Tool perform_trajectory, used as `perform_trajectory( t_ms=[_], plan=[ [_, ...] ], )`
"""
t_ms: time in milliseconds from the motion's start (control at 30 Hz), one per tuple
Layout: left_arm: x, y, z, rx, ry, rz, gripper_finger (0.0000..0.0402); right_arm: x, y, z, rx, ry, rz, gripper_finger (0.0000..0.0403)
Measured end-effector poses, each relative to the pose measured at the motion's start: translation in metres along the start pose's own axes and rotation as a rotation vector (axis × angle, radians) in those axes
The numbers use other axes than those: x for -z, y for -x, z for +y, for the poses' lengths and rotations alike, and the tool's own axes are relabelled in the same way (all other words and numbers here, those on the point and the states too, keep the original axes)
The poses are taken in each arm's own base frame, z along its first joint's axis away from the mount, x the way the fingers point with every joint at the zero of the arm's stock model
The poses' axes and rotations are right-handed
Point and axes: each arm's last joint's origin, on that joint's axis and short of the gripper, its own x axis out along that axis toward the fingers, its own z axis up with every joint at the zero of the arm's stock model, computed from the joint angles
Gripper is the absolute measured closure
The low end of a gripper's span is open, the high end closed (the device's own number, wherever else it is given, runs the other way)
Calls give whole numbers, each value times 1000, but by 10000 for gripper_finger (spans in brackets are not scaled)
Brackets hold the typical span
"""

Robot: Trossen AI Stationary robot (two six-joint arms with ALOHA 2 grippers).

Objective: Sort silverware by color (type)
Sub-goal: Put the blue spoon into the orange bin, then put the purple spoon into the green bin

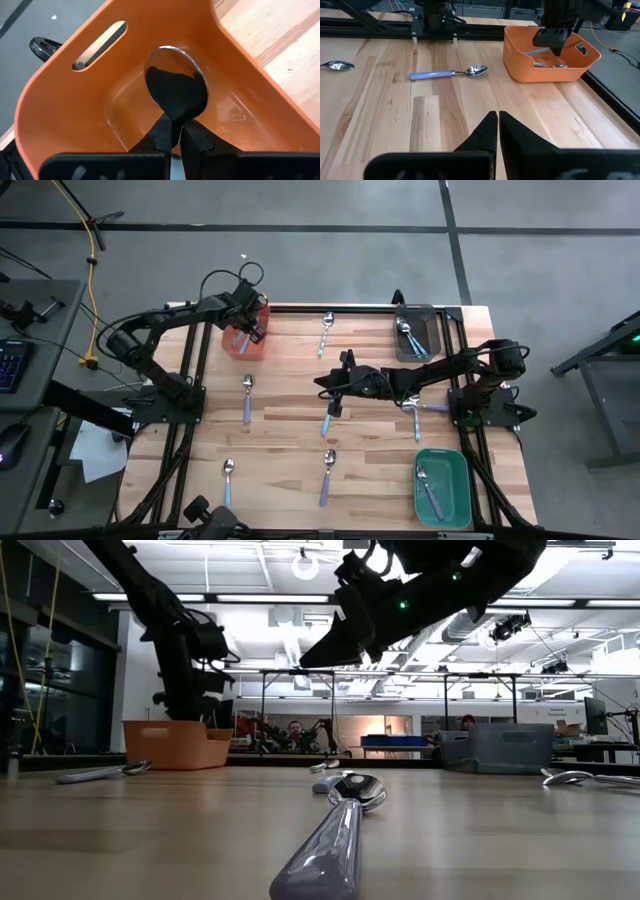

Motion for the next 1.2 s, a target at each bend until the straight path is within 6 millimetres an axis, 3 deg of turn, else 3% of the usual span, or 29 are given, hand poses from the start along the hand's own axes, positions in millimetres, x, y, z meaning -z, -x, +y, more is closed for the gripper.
perform_trajectory(
  t_ms=[233, 433, 633, 867, 1000, 1200],
  plan=[
    [0, 0, 0, 36, 3, 1, 390, 0, 0, 0, 0, 0, 0, 402],
    [0, 2, -3, 39, -6, -1, 348, 0, 0, 0, 0, 0, 1, 402],
    [-2, 22, -5, -2, -18, -63, 321, 0, 0, 0, 0, 11, 1, 402],
    [7, 53, -18, 81, -33, -213, 361, -8, 15, -2, 5, 34, 42, 402],
    [14, 44, -30, 165, -45, -259, 396, -19, 31, -1, 29, 68, 39, 402],
    [8, 21, -39, 161, -52, -282, 399, -28, 44, 0, 24, 62, 30, 402]
  ],
)
